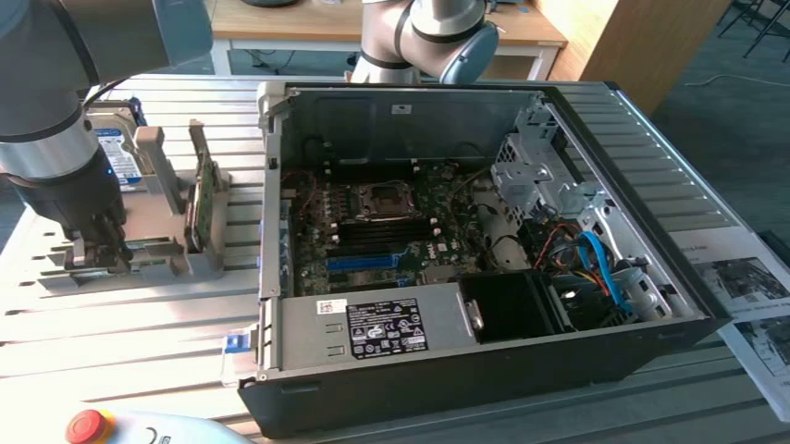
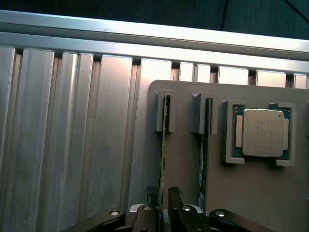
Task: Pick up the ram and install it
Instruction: 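Pick up the ram and move it above insertion slot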
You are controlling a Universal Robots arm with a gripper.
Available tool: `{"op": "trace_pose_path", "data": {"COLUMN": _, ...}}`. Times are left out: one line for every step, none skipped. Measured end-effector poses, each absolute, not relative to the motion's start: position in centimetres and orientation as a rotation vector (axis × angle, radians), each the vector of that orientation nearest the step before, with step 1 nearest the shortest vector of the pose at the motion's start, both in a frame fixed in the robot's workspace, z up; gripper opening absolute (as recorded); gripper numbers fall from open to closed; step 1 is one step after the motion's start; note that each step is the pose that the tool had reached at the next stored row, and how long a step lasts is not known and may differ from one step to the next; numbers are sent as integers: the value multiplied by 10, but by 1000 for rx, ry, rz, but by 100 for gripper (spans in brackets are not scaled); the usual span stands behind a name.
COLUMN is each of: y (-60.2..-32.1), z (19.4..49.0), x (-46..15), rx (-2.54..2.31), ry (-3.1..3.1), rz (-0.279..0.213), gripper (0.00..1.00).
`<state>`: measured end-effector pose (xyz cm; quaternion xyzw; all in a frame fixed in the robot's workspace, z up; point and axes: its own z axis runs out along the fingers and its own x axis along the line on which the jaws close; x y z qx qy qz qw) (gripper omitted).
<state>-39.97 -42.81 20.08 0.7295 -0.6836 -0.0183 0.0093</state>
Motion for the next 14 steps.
{"op": "trace_pose_path", "data": {"y": -428, "z": 201, "x": -400, "rx": 2278, "ry": -2135, "rz": -57, "gripper": 23}}
{"op": "trace_pose_path", "data": {"y": -428, "z": 201, "x": -400, "rx": 2278, "ry": -2135, "rz": -57, "gripper": 23}}
{"op": "trace_pose_path", "data": {"y": -428, "z": 201, "x": -400, "rx": 2278, "ry": -2135, "rz": -57, "gripper": 21}}
{"op": "trace_pose_path", "data": {"y": -428, "z": 201, "x": -400, "rx": 2278, "ry": -2135, "rz": -57, "gripper": 15}}
{"op": "trace_pose_path", "data": {"y": -428, "z": 201, "x": -400, "rx": 2278, "ry": -2135, "rz": -57, "gripper": 15}}
{"op": "trace_pose_path", "data": {"y": -428, "z": 201, "x": -400, "rx": 2278, "ry": -2135, "rz": -57, "gripper": 12}}
{"op": "trace_pose_path", "data": {"y": -428, "z": 201, "x": -400, "rx": 2278, "ry": -2135, "rz": -57, "gripper": 12}}
{"op": "trace_pose_path", "data": {"y": -428, "z": 201, "x": -400, "rx": 2278, "ry": -2135, "rz": -57, "gripper": 12}}
{"op": "trace_pose_path", "data": {"y": -428, "z": 201, "x": -400, "rx": 2278, "ry": -2135, "rz": -57, "gripper": 12}}
{"op": "trace_pose_path", "data": {"y": -428, "z": 201, "x": -400, "rx": 2278, "ry": -2135, "rz": -57, "gripper": 12}}
{"op": "trace_pose_path", "data": {"y": -428, "z": 201, "x": -400, "rx": 2278, "ry": -2135, "rz": -57, "gripper": 12}}
{"op": "trace_pose_path", "data": {"y": -428, "z": 201, "x": -400, "rx": 2278, "ry": -2135, "rz": -57, "gripper": 12}}
{"op": "trace_pose_path", "data": {"y": -428, "z": 201, "x": -400, "rx": 2278, "ry": -2135, "rz": -57, "gripper": 12}}
{"op": "trace_pose_path", "data": {"y": -428, "z": 201, "x": -400, "rx": 2278, "ry": -2135, "rz": -57, "gripper": 12}}
